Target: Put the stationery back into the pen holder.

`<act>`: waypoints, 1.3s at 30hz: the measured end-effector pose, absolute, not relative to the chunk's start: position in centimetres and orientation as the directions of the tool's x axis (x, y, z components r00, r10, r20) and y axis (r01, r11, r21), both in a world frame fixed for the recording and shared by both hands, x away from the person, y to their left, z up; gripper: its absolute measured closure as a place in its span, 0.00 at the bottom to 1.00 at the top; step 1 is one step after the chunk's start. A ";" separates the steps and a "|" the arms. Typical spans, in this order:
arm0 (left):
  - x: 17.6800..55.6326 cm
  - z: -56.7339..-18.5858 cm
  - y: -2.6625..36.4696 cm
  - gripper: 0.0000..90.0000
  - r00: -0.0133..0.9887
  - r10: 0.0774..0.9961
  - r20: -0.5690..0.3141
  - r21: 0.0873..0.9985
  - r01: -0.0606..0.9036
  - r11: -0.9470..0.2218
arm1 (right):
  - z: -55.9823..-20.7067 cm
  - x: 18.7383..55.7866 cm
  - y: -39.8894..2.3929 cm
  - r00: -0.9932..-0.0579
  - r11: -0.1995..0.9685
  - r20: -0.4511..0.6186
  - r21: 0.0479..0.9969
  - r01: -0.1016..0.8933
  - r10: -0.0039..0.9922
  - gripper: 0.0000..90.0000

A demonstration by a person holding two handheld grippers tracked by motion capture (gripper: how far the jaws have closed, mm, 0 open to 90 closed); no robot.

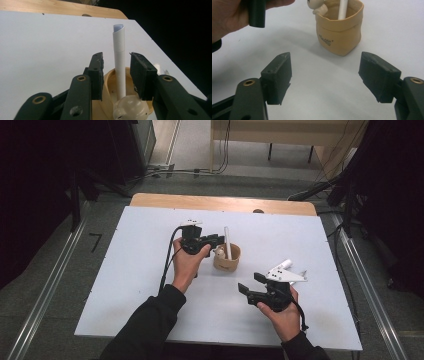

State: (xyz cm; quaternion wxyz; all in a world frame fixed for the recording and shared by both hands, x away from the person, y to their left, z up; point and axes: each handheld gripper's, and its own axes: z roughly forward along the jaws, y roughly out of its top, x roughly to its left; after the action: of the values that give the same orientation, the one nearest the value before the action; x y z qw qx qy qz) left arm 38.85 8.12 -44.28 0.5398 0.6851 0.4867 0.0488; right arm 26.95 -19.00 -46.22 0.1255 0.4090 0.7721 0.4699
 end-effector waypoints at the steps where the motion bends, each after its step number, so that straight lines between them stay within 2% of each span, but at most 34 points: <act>1: 38.8 -44.2 8.2 0.68 0.519 0.719 -0.462 0.787 0.614 0.061 | -46.2 26.9 -19.0 -0.633 0.225 0.189 0.828 0.513 0.750 0.27; 6: 38.3 -44.0 8.7 0.66 0.524 0.714 -0.464 0.790 0.610 0.067 | -46.2 26.9 -19.2 -0.626 0.224 0.181 0.830 0.510 0.758 0.25; 15: 37.1 -43.7 9.7 0.45 0.520 0.715 -0.466 0.793 0.604 0.078 | -46.1 26.7 -20.6 -0.592 0.196 0.185 0.832 0.520 0.785 0.25; 21: 35.7 -43.6 10.7 0.37 0.524 0.720 -0.456 0.798 0.598 0.070 | -46.1 26.7 -21.5 -0.570 0.182 0.182 0.833 0.522 0.801 0.25; 39: 32.4 -45.3 13.3 0.28 0.508 0.740 -0.441 0.802 0.593 0.071 | -46.3 26.6 -24.0 -0.496 0.153 0.160 0.833 0.532 0.853 0.24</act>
State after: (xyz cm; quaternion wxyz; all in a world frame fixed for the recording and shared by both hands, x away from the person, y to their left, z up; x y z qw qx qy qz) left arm 32.44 13.26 -45.34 0.5423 0.6781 0.4915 0.0677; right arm 26.59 -24.00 -46.27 0.1782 0.4693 0.7381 0.4509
